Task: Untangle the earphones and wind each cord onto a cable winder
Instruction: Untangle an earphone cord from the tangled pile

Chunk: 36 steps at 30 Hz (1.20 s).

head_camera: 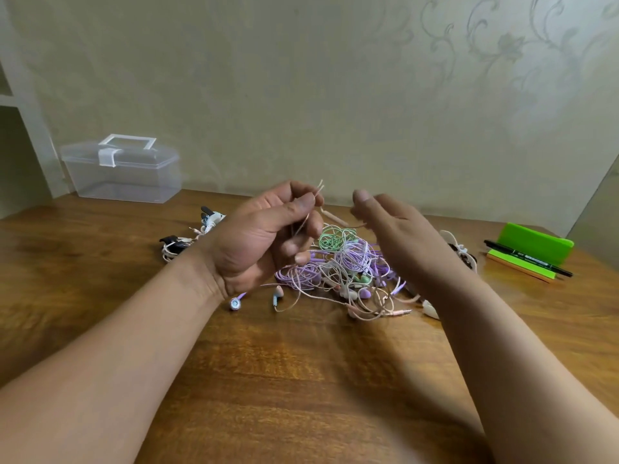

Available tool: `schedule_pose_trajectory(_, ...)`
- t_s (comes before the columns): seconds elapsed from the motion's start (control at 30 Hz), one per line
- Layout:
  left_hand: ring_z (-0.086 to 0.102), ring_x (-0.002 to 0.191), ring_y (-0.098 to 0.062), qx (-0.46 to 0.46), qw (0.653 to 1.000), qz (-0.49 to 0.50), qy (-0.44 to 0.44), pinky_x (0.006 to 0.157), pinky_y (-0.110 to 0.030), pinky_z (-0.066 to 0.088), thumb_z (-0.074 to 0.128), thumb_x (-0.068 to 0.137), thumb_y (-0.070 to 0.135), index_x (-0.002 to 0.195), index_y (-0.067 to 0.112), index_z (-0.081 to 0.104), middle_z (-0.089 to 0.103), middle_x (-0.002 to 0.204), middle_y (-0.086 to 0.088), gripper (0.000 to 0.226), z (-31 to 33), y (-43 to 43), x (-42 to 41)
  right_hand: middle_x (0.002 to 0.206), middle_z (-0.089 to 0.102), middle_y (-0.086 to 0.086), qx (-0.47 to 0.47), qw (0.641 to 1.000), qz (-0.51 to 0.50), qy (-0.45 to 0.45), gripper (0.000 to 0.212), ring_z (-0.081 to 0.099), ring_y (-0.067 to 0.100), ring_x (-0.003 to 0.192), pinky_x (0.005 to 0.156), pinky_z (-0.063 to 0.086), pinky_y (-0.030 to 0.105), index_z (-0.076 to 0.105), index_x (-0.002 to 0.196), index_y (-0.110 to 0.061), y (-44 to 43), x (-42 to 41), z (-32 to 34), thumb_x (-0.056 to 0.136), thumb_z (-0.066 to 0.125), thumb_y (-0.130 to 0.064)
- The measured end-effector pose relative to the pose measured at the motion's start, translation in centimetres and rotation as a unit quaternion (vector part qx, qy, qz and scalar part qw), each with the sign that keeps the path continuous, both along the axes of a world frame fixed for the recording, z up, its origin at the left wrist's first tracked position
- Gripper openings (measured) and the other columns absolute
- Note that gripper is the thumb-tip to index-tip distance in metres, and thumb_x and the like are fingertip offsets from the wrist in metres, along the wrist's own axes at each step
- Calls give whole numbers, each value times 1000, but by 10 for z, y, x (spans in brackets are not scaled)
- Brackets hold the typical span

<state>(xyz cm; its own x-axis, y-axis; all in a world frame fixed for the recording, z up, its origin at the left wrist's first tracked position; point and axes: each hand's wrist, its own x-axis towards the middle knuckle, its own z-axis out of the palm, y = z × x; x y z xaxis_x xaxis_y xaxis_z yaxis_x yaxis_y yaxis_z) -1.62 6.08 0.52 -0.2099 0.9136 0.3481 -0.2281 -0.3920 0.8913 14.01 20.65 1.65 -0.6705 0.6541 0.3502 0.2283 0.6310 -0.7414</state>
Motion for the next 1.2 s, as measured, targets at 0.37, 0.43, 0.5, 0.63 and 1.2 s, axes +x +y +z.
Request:
schedule_pose_trajectory(0.37, 26, 60, -14, 58, 996, 33, -59, 49, -25, 24, 43, 108, 24, 102, 24, 49, 31, 70, 0, 9, 8, -1, 0, 75, 63, 8, -111, 967, 215, 83, 27, 65, 20, 75, 78, 52, 36, 71, 105, -5, -19, -10, -9, 107, 58, -28)
schedule_pose_trajectory(0.43, 24, 56, -13, 24, 997, 76, 13, 45, -24, 18, 45, 108, 23, 101, 21, 49, 33, 67, 1, 8, 6, 0, 1, 83, 66, 7, -168, 951, 225, 131, 11, 66, 19, 82, 84, 52, 37, 70, 103, -9, -16, -11, -5, 101, 66, -20)
schedule_pose_trajectory(0.5, 22, 52, -11, -21, 990, 108, 92, 42, -21, 16, 47, 108, 23, 96, 18, 52, 38, 63, 4, 14, 2, 2, 6, 83, 67, 6, -242, 921, 260, 159, 20, 67, 22, 81, 83, 54, 35, 65, 108, -9, -13, -10, -1, 90, 67, -17)
schedule_pose_trajectory(0.63, 19, 52, -12, -83, 971, 124, 185, 43, -20, 17, 42, 111, 23, 92, 14, 54, 31, 61, 2, 24, -1, 2, 15, 62, 46, 0, -273, 920, 259, 108, 19, 42, 16, 53, 51, 46, 26, 58, 108, -4, -13, -4, 3, 100, 66, -19)
schedule_pose_trajectory(1.2, 56, 62, -26, -18, 996, -13, 83, 85, -40, 57, 61, 95, 26, 85, 9, 70, 61, 65, -10, 22, -3, -2, 8, 55, 27, -10, -437, 798, 266, 318, 17, 19, 2, 41, 37, 10, 17, 55, 83, -21, 11, 9, 15, 100, 56, -24)
